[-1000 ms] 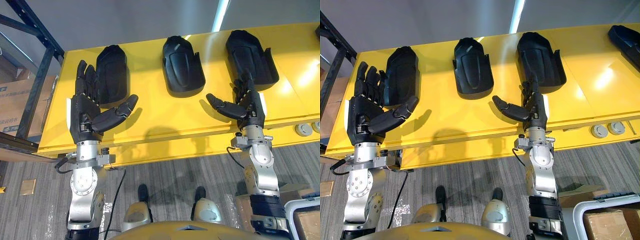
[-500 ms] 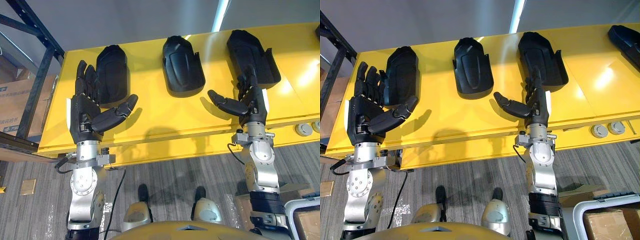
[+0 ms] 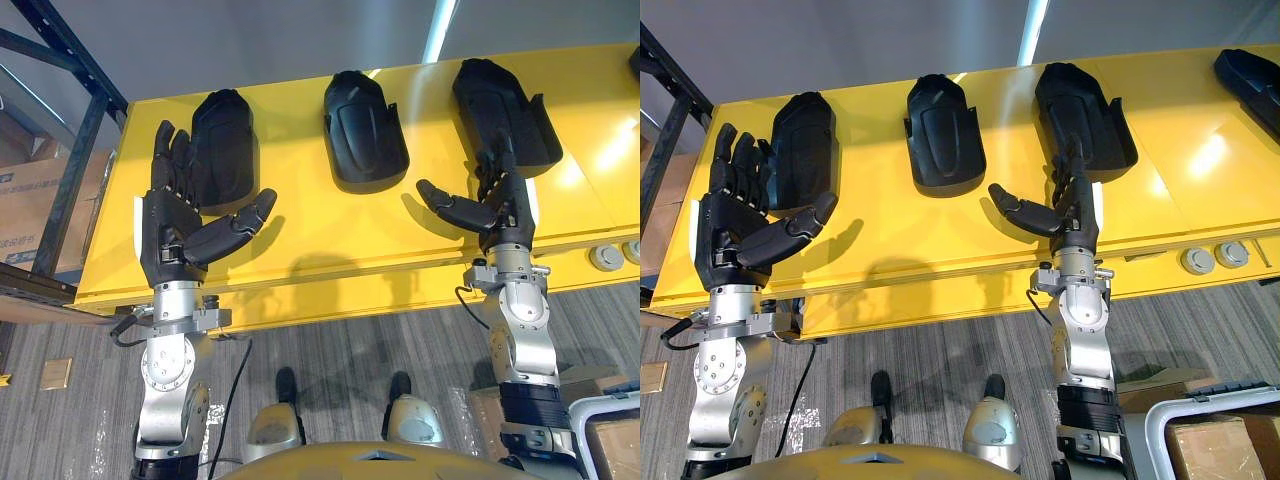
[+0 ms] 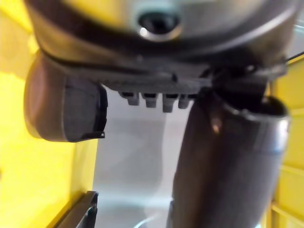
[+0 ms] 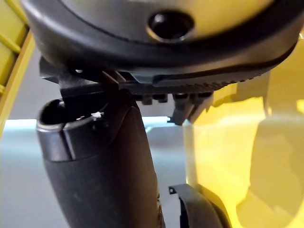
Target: Walk over and take three plastic housings, then place them on the shelf
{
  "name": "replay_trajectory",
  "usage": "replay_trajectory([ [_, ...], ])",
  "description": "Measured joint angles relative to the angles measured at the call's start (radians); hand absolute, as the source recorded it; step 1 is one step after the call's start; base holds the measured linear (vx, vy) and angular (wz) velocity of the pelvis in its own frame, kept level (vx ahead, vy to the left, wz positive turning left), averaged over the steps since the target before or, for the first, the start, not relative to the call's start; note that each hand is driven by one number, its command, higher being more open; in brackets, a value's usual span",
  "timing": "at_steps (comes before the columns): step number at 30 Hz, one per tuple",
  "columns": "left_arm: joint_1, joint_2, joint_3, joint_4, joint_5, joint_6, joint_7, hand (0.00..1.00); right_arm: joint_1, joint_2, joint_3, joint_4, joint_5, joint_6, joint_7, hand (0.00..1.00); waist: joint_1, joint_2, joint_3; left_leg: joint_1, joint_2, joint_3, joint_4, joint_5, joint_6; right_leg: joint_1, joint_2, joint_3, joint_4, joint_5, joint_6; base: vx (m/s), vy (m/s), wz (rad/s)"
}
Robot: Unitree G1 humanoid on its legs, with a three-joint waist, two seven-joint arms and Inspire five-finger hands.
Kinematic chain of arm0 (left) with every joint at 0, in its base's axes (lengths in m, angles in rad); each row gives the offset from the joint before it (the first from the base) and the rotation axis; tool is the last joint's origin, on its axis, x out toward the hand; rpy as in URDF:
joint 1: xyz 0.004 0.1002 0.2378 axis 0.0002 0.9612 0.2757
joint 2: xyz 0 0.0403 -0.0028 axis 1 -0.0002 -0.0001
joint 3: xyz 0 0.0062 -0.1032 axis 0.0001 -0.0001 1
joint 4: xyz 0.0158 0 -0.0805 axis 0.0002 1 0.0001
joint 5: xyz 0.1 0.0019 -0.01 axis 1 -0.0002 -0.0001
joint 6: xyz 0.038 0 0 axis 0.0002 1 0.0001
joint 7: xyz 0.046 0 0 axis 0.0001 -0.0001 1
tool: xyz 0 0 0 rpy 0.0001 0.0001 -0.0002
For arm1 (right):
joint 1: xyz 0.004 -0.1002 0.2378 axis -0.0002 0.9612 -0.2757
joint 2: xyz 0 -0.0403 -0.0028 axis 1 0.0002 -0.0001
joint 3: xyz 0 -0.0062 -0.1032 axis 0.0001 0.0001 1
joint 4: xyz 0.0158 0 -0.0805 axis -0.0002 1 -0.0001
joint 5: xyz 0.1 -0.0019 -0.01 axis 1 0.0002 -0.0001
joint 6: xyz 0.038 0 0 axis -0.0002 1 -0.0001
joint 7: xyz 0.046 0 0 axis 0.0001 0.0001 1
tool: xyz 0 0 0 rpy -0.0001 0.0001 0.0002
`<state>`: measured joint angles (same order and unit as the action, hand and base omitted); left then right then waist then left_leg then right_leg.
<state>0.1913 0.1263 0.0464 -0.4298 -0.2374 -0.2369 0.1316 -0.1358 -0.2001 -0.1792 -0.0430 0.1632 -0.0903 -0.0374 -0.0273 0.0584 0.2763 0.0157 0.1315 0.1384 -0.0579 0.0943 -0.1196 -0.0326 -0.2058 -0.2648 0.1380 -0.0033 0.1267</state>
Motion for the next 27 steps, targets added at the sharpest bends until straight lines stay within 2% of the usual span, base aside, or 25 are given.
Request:
replay_trajectory([
  [11, 0.0, 0.0, 0.0, 0.0, 0.0, 0.0, -0.003, 1.0, -0.009, 0.0, 0.031, 0.0, 0.008, -0.001, 0.165, 1.0, 0.002, -0.001, 0.001, 0.002, 0.0, -0.006, -0.003, 0.005, 0.0, 0.003, 0.0, -0.005, 0.002, 0.0, 0.0, 0.0, 0.0, 0.0],
  [27, 0.01, -0.002, 0.008, 0.008, 0.0, 0.0, 0.0, 1.0, -0.045, 0.0, 0.076, 0.047, 0.003, -0.003, 0.185, 1.0, 0.028, -0.001, 0.001, -0.004, -0.001, -0.04, -0.025, 0.029, 0.0, 0.009, -0.002, -0.041, 0.004, -0.003, -0.003, 0.0, -0.004, 0.06],
])
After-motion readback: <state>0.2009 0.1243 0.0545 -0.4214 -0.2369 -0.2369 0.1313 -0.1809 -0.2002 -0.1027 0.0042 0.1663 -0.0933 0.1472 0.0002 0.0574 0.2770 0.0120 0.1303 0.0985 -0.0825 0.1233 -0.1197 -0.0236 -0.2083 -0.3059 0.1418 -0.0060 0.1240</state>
